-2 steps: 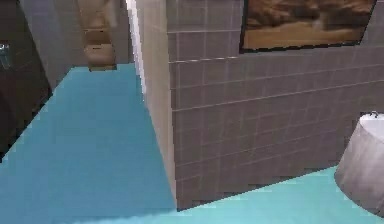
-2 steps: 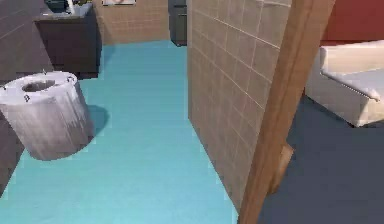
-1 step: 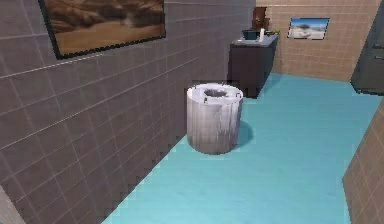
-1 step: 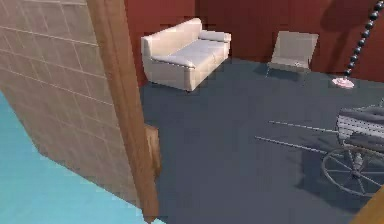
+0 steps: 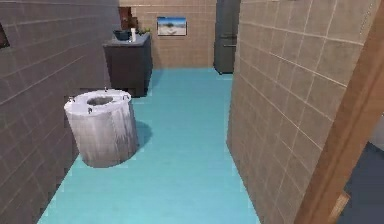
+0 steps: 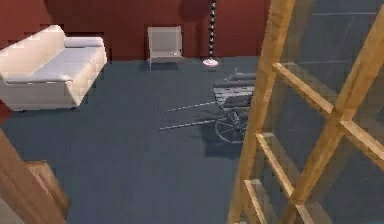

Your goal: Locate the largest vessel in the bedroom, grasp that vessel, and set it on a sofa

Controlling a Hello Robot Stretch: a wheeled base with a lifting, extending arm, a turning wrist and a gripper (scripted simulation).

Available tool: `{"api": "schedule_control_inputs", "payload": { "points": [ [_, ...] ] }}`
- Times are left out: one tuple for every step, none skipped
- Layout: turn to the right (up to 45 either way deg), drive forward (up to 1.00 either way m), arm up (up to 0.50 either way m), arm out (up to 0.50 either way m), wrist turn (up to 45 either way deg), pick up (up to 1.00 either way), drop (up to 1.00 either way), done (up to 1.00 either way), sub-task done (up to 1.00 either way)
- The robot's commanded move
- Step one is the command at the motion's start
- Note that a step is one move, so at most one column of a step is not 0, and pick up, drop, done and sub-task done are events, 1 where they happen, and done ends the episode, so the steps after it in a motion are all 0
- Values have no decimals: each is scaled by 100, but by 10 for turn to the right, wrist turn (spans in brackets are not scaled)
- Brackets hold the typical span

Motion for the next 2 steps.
{"api": "schedule_control_inputs", "payload": {
  "points": [
    [0, 5, 0, 0, 0, 0, 0, 0, 0],
    [-60, 0, 0, 0, 0, 0, 0, 0, 0]
  ]
}}
